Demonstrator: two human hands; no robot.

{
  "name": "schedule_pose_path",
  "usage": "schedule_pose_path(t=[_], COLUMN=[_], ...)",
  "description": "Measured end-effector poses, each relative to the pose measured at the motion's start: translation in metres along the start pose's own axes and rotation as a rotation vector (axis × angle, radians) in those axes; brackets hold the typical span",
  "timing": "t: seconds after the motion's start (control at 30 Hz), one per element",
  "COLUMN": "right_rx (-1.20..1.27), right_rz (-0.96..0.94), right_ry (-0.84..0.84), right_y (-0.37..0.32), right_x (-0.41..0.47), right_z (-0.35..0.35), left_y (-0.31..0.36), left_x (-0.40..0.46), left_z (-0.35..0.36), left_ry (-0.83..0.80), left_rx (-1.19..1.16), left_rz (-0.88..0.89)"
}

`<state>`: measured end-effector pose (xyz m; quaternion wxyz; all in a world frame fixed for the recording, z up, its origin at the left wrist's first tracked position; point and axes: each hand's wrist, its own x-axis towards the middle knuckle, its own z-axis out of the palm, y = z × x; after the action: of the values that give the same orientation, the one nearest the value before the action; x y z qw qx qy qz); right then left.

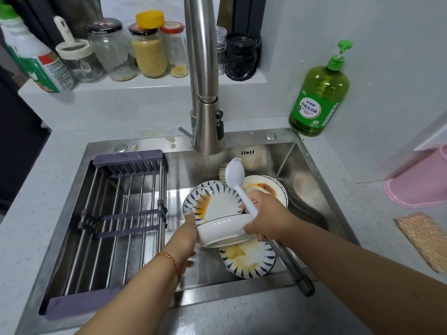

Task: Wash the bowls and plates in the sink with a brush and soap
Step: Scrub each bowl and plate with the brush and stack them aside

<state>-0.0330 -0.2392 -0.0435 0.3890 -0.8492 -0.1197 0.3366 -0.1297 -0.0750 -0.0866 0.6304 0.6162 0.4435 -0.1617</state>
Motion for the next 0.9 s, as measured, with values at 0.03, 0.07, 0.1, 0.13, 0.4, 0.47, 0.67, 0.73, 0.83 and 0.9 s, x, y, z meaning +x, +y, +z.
schedule_pose_path(t=[0.03,0.07,0.1,0.13,0.4,0.47,0.67,0.73,0.83,0.9], right_rx=[0.01,0.023,0.033,0.037,0.05,0.106,-0.06,-0.115,-0.255,-0.347], right_rz=[0.01,0.021,0.032,0.04,0.023,-0.005,0.053,0.072,0.013,-0.069], right_ry=[-0.012,-0.027,-0.042,-0.055,-0.137,-0.066,0.075,0.032,-0.038,-0.111], right_y=[0.0,-0.001,0.0,0.0,-0.004,-0.004,0.003,0.0,-0.011,-0.016], right_x=[0.0,0.001,0.003,0.004,0.007,0.011,0.0,-0.009,-0.019,-0.029], right_z=[-0.003,-0.005,-0.007,-0.009,-0.01,-0.014,-0.028,-0.018,0.002,0.012], left_y=[-0.001,-0.002,-0.001,0.001,0.007,0.006,0.007,0.008,0.01,0.011], left_x=[-0.001,-0.002,-0.004,-0.005,0.003,0.001,0.002,0.003,0.004,0.004], left_z=[-0.002,-0.003,-0.005,-0.005,0.003,0.001,-0.008,-0.007,-0.001,0.0], left_ry=[0.038,0.015,-0.056,-0.131,0.08,0.104,0.306,0.32,0.292,0.297], left_rx=[0.065,0.106,0.16,0.255,0.917,0.821,0.545,0.538,0.495,0.44], left_rz=[0.177,0.352,0.482,0.549,0.822,0.793,0.637,0.627,0.644,0.655])
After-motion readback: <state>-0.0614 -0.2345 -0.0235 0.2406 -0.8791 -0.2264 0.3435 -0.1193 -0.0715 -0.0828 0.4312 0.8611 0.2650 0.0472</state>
